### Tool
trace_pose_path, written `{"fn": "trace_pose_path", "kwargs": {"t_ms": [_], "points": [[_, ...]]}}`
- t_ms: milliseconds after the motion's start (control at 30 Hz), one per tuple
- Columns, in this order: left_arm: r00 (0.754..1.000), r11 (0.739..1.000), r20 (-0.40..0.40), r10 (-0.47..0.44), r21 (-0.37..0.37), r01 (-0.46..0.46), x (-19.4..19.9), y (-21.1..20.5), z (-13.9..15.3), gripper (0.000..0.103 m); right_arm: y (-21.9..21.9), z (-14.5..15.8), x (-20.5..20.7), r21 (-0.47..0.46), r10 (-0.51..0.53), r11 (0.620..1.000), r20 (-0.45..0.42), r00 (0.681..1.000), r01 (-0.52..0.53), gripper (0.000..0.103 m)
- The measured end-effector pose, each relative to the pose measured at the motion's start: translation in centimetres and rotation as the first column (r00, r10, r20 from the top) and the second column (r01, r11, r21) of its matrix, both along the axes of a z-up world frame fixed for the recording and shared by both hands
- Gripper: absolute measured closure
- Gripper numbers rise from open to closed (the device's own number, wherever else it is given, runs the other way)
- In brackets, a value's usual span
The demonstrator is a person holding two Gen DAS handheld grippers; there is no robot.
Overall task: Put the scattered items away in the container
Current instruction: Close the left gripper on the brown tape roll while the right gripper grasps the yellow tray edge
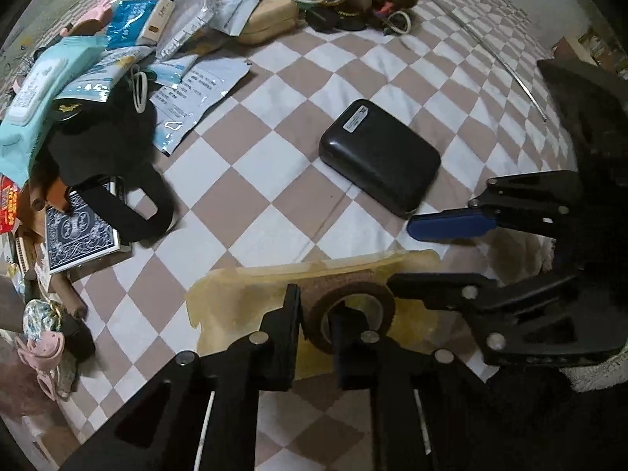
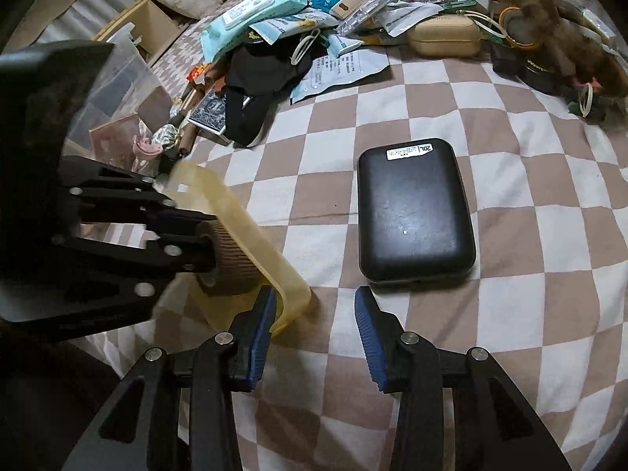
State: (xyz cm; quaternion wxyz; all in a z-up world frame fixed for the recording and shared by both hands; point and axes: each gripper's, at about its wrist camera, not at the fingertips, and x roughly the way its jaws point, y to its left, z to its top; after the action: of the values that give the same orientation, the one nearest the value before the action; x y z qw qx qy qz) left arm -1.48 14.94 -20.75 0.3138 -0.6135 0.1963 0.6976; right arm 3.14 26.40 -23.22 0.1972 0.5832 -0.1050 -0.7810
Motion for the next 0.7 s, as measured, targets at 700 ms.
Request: {"fn": "trace_pose_path", "kwargs": {"t_ms": [700], "points": [[0.992,0.984,-0.068,0.105,0.154,-0.094,1.5,-4.0,5.1,0.091,-2.3,0.2,-0.5,0.139,-0.032,0.99,-0.041,0.999,0.038,0.093]]}}
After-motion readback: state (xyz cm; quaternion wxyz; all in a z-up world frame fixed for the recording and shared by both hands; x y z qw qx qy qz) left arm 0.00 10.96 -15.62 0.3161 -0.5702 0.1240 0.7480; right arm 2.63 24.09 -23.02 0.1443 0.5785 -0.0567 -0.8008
